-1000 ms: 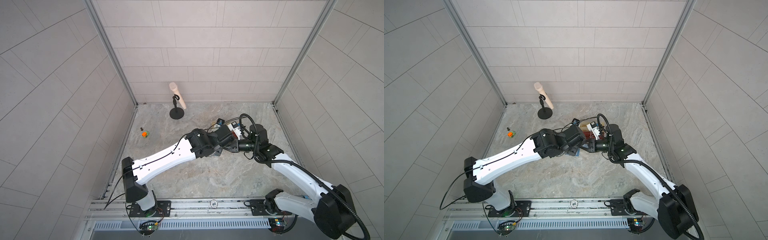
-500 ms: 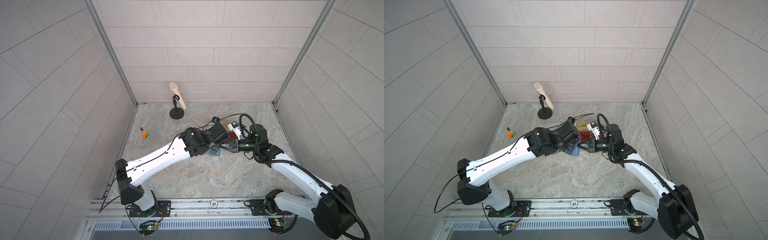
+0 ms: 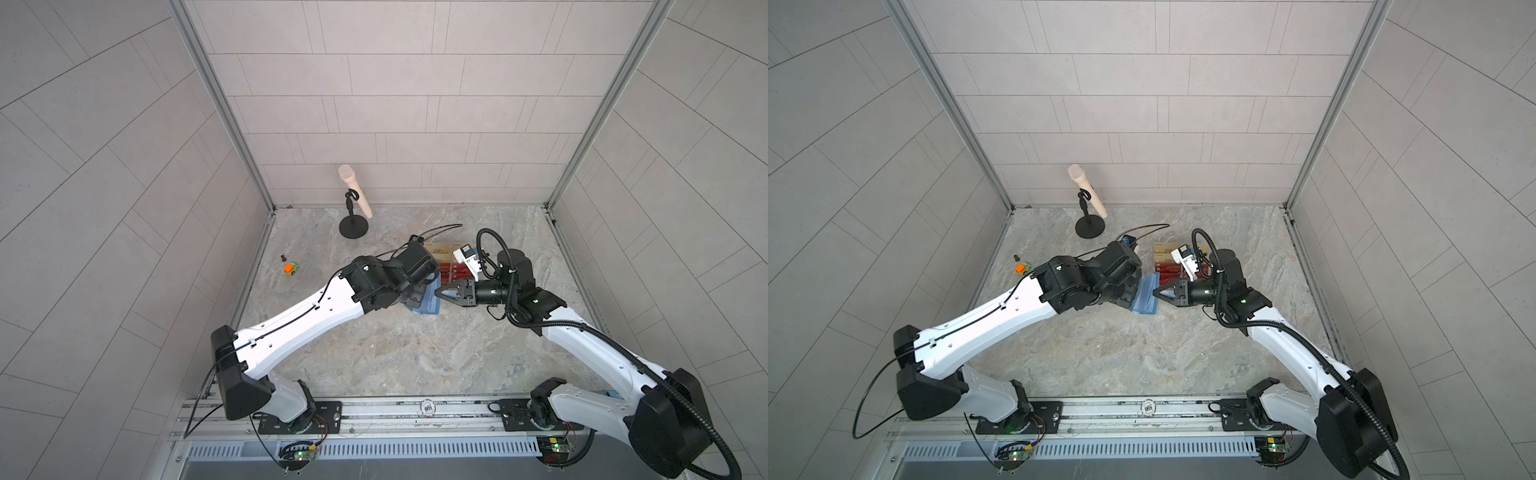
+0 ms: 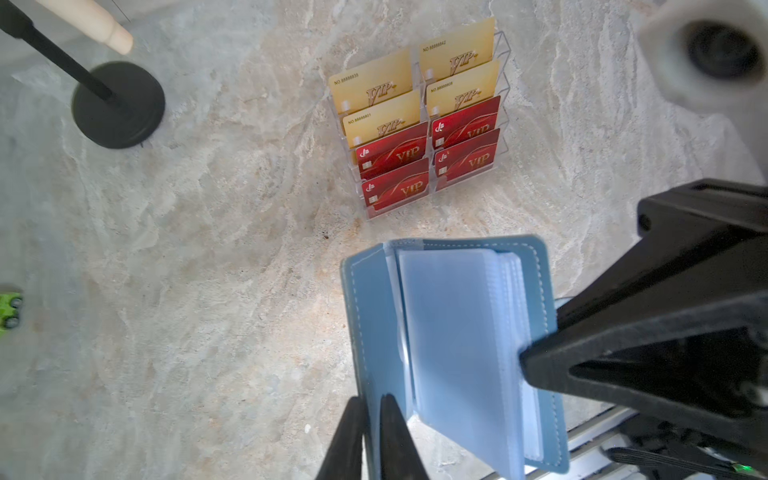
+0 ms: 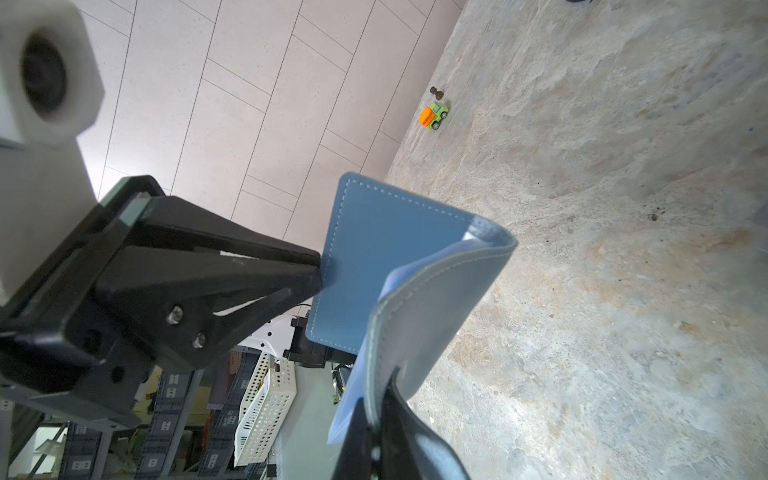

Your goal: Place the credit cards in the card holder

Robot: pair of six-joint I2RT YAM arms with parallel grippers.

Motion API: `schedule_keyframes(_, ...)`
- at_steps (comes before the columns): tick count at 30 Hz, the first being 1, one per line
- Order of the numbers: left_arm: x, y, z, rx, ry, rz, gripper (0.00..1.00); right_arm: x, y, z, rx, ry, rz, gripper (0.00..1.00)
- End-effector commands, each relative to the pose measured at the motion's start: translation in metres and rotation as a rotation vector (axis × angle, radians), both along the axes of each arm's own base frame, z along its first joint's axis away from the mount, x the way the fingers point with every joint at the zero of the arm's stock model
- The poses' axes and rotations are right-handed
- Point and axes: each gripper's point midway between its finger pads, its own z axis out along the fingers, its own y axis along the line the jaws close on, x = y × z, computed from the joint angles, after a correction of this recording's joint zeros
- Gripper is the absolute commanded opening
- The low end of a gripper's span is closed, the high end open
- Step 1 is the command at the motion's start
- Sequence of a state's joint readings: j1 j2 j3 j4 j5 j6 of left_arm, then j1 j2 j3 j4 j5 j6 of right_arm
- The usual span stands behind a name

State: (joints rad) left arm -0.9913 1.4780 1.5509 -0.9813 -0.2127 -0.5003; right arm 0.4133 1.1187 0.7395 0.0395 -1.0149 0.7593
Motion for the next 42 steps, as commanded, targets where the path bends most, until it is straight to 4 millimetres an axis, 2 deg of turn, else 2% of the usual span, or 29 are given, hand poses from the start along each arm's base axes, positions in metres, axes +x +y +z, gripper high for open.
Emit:
schedule_keyframes(1, -0.004, -0.007, 0.001, -0.042, 0.023, -0.048, 0.35, -0.008, 0.004, 0.028, 0.046, -0.096, 0.047, 0.0)
schedule_keyframes(4, -0.003, -0.008, 0.0, -0.039, 0.025, -0.051, 0.41, -0.008, 0.004, 0.028, 0.047, -0.096, 0.05, 0.0)
schedule_keyframes(10, -0.004, -0.012, -0.01, -0.051, 0.07, -0.063, 0.38, -0.012, 0.006, 0.031, 0.053, -0.106, 0.07, 0.0)
schedule_keyframes(14, 0.0, -0.001, -0.013, -0.033, 0.065, -0.027, 0.37, -0.012, 0.006, 0.032, 0.049, -0.114, 0.073, 0.0)
schedule_keyframes(23, 0.01, 0.022, 0.007, -0.061, -0.017, 0.052, 0.42, -0.016, 0.004, 0.031, 0.049, -0.129, 0.079, 0.0)
schedule_keyframes(25, 0.01, 0.026, 0.01, -0.061, -0.027, 0.061, 0.46, -0.017, 0.004, 0.032, 0.049, -0.133, 0.079, 0.0)
schedule_keyframes(28, 0.01, 0.031, 0.011, -0.063, -0.022, 0.068, 0.47, -0.017, 0.004, 0.032, 0.047, -0.135, 0.08, 0.0)
schedule_keyframes(30, 0.01, 0.034, 0.017, -0.07, -0.044, 0.066, 0.52, -0.017, 0.004, 0.031, 0.048, -0.134, 0.082, 0.0)
schedule_keyframes(34, 0.004, 0.023, 0.016, -0.137, 0.023, 0.007, 0.57, -0.018, 0.003, 0.032, 0.053, -0.139, 0.081, 0.0)
schedule_keyframes(40, -0.013, 0.011, -0.011, -0.182, 0.135, -0.042, 0.5, -0.018, 0.004, 0.035, 0.06, -0.151, 0.085, 0.0)
schedule_keyframes(42, -0.016, 0.013, -0.014, -0.196, 0.14, -0.033, 0.42, -0.016, 0.004, 0.034, 0.06, -0.151, 0.081, 0.0)
